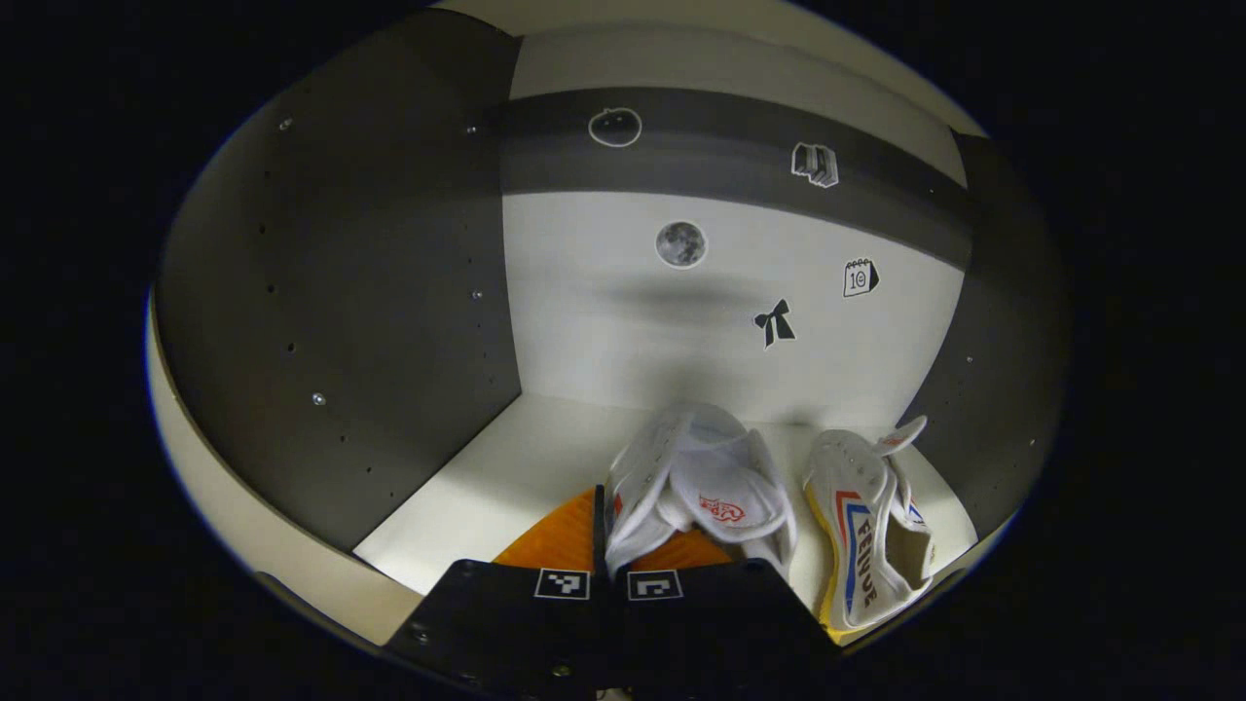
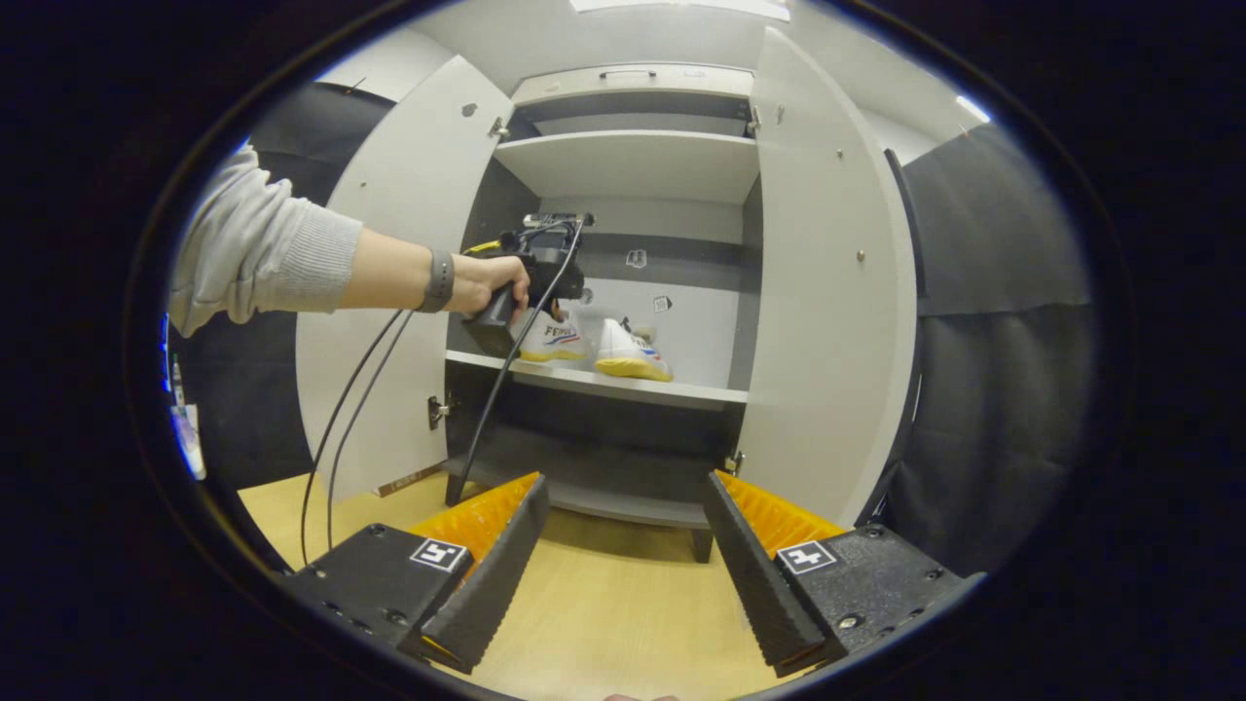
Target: Grab one shoe with the right hand and put it into the shoe cabinet, grab the other shoe with the left hand and put it into the shoe cabinet; then close the right door with the right hand and the left door with the left hand.
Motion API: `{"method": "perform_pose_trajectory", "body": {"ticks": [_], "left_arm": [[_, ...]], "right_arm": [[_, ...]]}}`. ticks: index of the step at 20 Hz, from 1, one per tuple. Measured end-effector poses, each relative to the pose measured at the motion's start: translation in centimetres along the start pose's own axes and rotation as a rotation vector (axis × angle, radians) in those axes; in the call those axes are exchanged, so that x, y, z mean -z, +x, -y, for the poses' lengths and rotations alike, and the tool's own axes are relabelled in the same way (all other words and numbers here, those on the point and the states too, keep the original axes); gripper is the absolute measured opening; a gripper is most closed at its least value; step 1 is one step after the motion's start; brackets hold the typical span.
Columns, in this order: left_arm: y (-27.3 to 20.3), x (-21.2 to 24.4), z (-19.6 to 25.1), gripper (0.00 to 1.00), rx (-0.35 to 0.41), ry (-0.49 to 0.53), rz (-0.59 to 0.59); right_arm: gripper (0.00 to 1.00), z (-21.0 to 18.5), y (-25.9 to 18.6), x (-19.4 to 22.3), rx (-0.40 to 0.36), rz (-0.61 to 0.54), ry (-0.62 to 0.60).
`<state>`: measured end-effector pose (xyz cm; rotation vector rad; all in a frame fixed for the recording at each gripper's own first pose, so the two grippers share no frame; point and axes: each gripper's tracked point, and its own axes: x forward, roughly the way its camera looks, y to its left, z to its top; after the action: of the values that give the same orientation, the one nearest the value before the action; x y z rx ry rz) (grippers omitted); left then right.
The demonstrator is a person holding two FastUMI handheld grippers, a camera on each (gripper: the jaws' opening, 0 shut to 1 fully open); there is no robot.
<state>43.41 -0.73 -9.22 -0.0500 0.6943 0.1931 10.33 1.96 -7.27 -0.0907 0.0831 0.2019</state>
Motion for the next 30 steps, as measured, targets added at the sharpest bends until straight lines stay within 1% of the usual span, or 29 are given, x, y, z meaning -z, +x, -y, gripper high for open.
{"method": "perform_pose_trajectory", "body": {"ticks": [1, 2, 3, 4, 5, 6, 7, 9, 10, 11, 12, 13, 14, 15, 18, 20, 23, 25, 26, 27, 28, 30], "left_arm": [[0.2, 0.3, 0.2, 0.02, 0.005, -0.007, -0.018], [0.3, 0.3, 0.1, 0.07, 0.002, -0.019, -0.024], [0.6, -0.1, 0.0, 0.18, 0.006, -0.029, -0.009], [0.3, 0.2, 0.3, 0.18, 0.014, -0.041, -0.028], [0.2, 0.1, -0.1, 0.25, 0.005, -0.037, -0.028], [0.1, 0.3, -0.2, 0.43, 0.008, -0.035, -0.033], [-0.2, 0.1, -0.1, 0.33, 0.02, -0.029, -0.024], [-1.0, 0.0, 0.0, 0.38, 0.047, -0.021, -0.01], [-1.6, -0.1, 0.0, 0.39, 0.055, -0.013, 0.001], [-2.2, -0.1, 0.1, 0.55, 0.065, -0.002, 0.016], [-3.2, 0.0, 0.1, 0.39, 0.074, 0.009, 0.029], [-4.3, -0.3, -0.1, 0.55, 0.076, 0.026, 0.066], [-5.2, -0.6, -0.2, 0.39, 0.086, 0.04, 0.101], [-6.5, -0.6, -0.3, 0.43, 0.092, 0.055, 0.135], [-11.4, 0.0, -1.1, 0.43, 0.109, 0.084, 0.248], [-15.4, 1.0, -1.3, 0.42, 0.151, 0.075, 0.341], [-21.1, 4.3, -2.9, 0.41, 0.17, 0.079, 0.463], [-24.4, 7.7, -3.7, 0.41, 0.188, 0.055, 0.508], [-25.6, 9.9, -4.2, 0.54, 0.192, 0.04, 0.512], [-26.7, 11.9, -4.6, 0.41, 0.199, 0.026, 0.51], [-28.0, 13.9, -4.7, 0.41, 0.213, 0.019, 0.506], [-29.8, 16.7, -6.1, 0.39, 0.193, 0.022, 0.503]], "right_arm": [[1.0, 0.0, 0.1, 0.1, 0.001, -0.002, 0.001], [1.0, 0.0, 0.2, 0.2, 0.002, -0.004, 0.002], [1.0, -0.1, 0.3, 0.1, 0.001, -0.005, 0.002], [1.0, -0.1, 0.3, 0.1, 0.001, -0.005, 0.002], [1.0, -0.3, 0.5, 0.1, -0.001, -0.004, 0.003], [1.0, -0.4, 0.5, 0.0, -0.005, -0.003, 0.005], [1.0, -0.6, 0.6, -0.2, -0.008, 0.003, 0.007], [1.0, -0.9, 0.7, -0.1, -0.016, 0.006, 0.008], [1.0, -1.1, 0.7, -0.2, -0.021, 0.005, 0.01], [1.0, -1.4, 0.7, -0.2, -0.027, 0.006, 0.013], [1.0, -1.6, 0.7, -0.4, -0.032, 0.011, 0.018], [1.0, -1.7, 0.6, -0.5, -0.036, 0.016, 0.022], [1.0, -1.8, 0.4, -0.7, -0.038, 0.021, 0.025], [1.0, -2.0, 0.3, -0.7, -0.043, 0.024, 0.028], [1.0, -2.3, -0.4, -0.8, -0.052, 0.024, 0.035], [1.0, -2.2, -1.4, -1.2, -0.051, 0.031, 0.035], [1.0, -1.8, -3.0, -1.5, -0.045, 0.031, 0.041], [1.0, -1.3, -4.0, -1.7, -0.034, 0.029, 0.053], [1.0, -1.0, -4.5, -1.7, -0.027, 0.024, 0.058], [1.0, -0.6, -5.0, -1.7, -0.02, 0.022, 0.066], [1.0, -0.4, -5.6, -1.9, -0.016, 0.021, 0.073], [1.0, 0.6, -6.8, -2.6, 0.004, 0.024, 0.084]]}}
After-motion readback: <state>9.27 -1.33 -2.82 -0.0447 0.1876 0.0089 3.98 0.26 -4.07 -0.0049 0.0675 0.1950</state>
